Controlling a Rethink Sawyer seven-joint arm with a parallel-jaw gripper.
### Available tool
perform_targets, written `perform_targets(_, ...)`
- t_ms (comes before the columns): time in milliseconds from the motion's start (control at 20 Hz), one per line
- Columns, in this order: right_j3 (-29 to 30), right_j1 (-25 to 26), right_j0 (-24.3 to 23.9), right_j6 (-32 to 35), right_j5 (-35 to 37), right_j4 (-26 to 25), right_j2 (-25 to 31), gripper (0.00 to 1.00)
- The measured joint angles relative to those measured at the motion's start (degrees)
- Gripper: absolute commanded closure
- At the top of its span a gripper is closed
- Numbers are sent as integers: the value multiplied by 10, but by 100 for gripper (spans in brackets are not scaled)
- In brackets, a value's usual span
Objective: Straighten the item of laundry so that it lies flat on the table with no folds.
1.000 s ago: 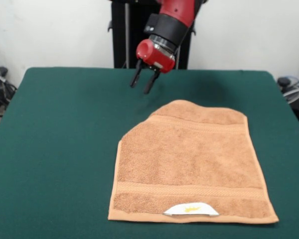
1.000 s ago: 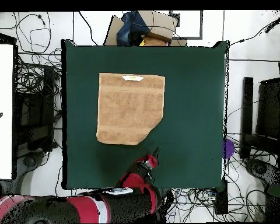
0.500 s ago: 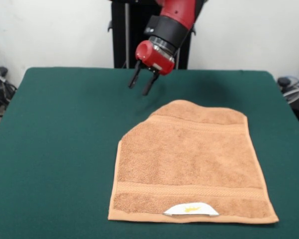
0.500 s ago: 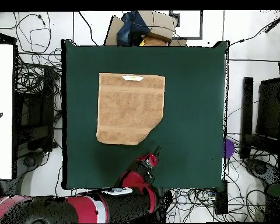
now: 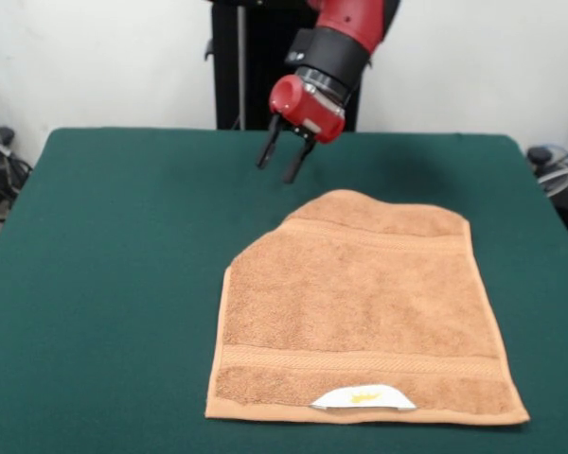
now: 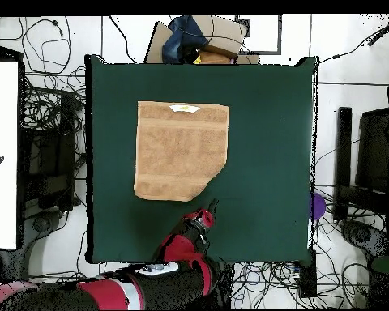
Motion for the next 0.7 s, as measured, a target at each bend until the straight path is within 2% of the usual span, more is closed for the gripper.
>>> perform_targets(700,0,-17,-7,0,-25,0,17,0)
